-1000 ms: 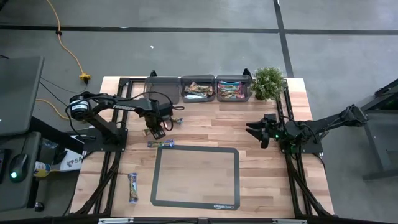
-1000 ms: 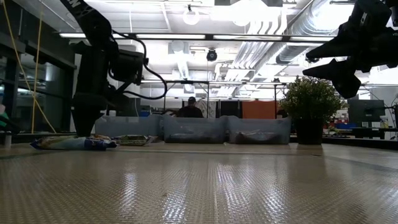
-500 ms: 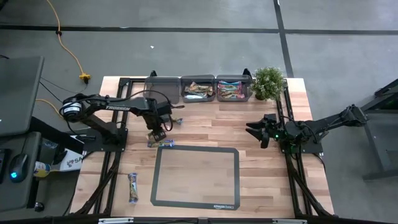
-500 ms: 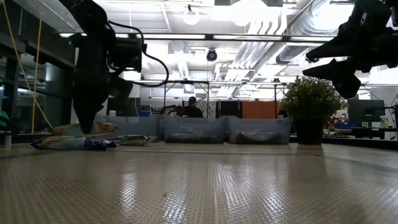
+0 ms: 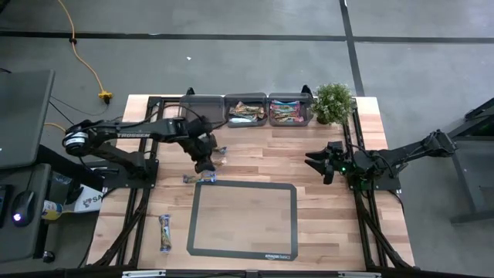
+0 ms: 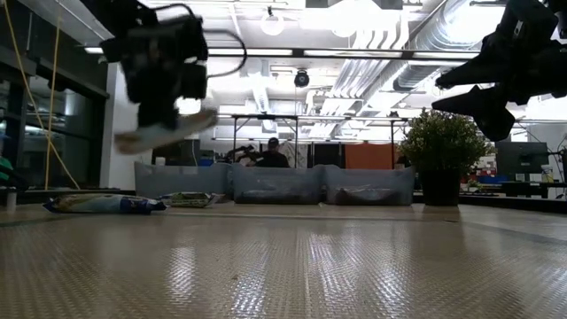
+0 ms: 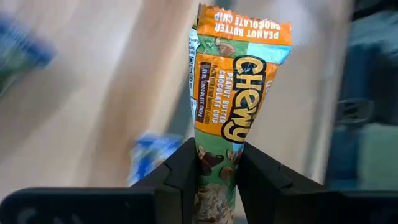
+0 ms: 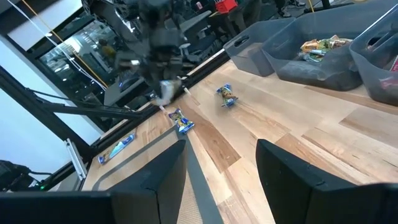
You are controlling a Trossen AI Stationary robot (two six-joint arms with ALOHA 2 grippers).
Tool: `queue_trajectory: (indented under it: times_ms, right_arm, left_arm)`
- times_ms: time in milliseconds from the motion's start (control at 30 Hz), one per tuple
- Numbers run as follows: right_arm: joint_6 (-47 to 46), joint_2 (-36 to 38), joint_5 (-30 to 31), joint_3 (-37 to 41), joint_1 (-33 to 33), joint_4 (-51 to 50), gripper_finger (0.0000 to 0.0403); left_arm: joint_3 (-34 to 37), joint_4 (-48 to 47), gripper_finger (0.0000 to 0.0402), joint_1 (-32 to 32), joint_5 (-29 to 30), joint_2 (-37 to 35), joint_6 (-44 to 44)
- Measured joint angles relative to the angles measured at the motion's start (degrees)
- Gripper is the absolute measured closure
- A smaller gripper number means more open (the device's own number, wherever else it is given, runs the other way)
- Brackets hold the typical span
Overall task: Pick and place Granola Bars by type
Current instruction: Put the yellow granola bar into the middle black bin
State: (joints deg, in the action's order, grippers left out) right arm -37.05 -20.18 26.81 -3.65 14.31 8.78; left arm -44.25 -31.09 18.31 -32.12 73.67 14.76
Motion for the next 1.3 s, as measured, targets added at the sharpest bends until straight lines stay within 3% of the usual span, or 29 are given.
queue_trajectory:
  times_ms: [267,567,767,1033,1133,1300]
  right_arm:
    - [0.01,0.00,1.51,0.01,-0.02,-0.42,0.0226]
    - [1.09,0.02,1.77,0.01,-0.02,-0.42,0.0226]
    - [1.09,0.02,1.77,0.01,-0.02,-0.42,0.0226]
    - [1.06,0.01,1.77,0.01,-0.01,-0.42,0.0226]
    - [1.06,0.00,1.77,0.01,-0.02,-0.42,0.0226]
    - [1.06,0.00,1.77,0.01,-0.02,-0.40,0.0226]
  left_arm:
    - [0.00,22.37,0.0307,0.00,-8.69,-4.91,8.28]
    - [-0.02,45.65,0.0307,0.02,-8.00,-9.69,12.98]
    - [-0.07,55.49,0.0307,0.04,-5.48,-12.73,13.97]
    - [-0.40,58.25,0.0307,0.07,3.88,-16.22,12.62]
    - [-3.66,56.92,0.0307,0.07,5.85,-16.28,9.74]
    - [-13.66,43.26,0.0307,0.07,13.95,-15.75,0.69]
